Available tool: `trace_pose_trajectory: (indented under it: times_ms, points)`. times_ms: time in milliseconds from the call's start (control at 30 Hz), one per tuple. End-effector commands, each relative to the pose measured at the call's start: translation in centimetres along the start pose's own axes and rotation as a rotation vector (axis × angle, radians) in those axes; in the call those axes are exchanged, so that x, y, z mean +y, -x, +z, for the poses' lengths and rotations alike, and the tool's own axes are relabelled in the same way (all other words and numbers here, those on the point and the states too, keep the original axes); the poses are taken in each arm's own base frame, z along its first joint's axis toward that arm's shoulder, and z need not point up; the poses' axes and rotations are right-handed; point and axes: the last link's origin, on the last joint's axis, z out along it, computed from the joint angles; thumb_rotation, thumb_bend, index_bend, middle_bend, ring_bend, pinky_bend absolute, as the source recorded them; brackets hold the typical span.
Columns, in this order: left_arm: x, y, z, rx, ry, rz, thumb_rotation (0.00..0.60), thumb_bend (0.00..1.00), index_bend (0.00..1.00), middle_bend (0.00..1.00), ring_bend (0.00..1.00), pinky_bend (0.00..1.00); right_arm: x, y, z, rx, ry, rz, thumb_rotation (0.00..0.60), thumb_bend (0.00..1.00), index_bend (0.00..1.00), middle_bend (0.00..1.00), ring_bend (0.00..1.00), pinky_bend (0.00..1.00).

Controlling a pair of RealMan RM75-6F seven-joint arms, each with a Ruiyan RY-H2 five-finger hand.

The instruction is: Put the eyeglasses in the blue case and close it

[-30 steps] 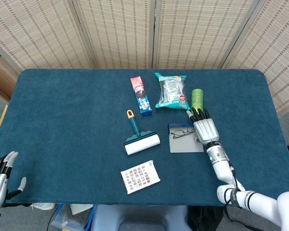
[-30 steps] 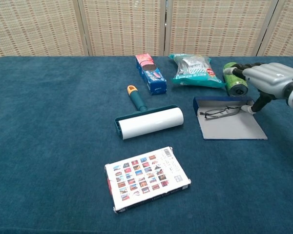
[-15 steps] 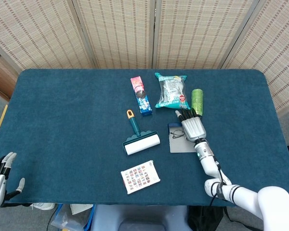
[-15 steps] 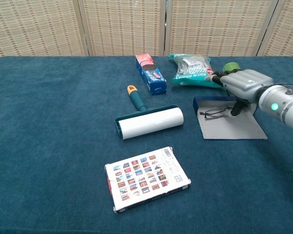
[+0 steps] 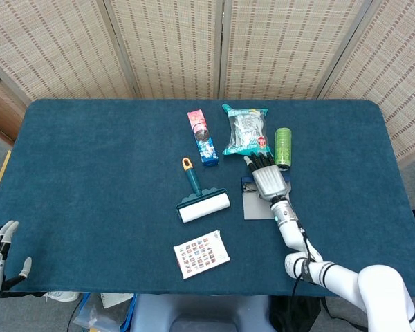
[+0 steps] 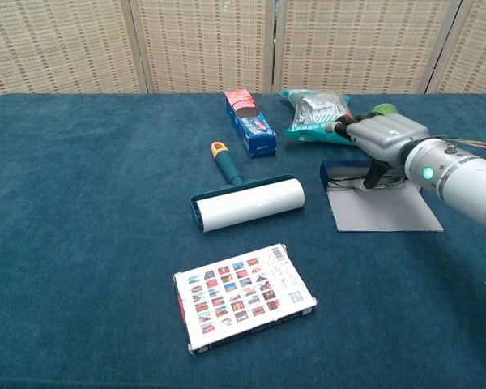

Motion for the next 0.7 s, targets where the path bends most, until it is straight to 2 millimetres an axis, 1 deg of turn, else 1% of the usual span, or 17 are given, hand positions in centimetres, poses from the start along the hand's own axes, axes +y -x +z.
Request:
trace_pose_trajectory:
  times_ms: [33,233,367,500,700]
  points:
    - [0.2,0.1,0.1,-0.001,0.006,-0.001,0.6,0.4,0.0,0.0,0.0,0.0,0.5,0.0,-0.6,0.003,-0.005,0.001,0.6,0.28,0.0,0.0,0.0,0.0]
    - [0.5,0.1,0.3,-0.001,0.017,0.0,0.6,0.4,0.0,0.0,0.0,0.0,1.5,-0.4,-1.8,0.018,-0.009,0.02,0.6,0.28,0.0,0.0,0.0,0.0]
    - [0.8,0.1,0.4,-0.001,0.026,0.001,0.6,0.4,0.0,0.0,0.0,0.0,1.9,-0.2,-2.1,0.007,-0.005,0.01,0.6,0.28,0.0,0.0,0.0,0.0]
    - [0.8,0.1,0.3,-0.002,0.024,0.002,0.6,0.4,0.0,0.0,0.0,0.0,1.8,0.1,-1.6,-0.008,0.005,0.007,0.6,0.29,0.0,0.0,0.0,0.0]
    - [0.6,0.0,0.3,-0.001,0.016,0.004,0.6,0.4,0.0,0.0,0.0,0.0,0.8,0.1,-0.2,-0.013,0.012,0.006,0.6,0.28,0.0,0.0,0.0,0.0]
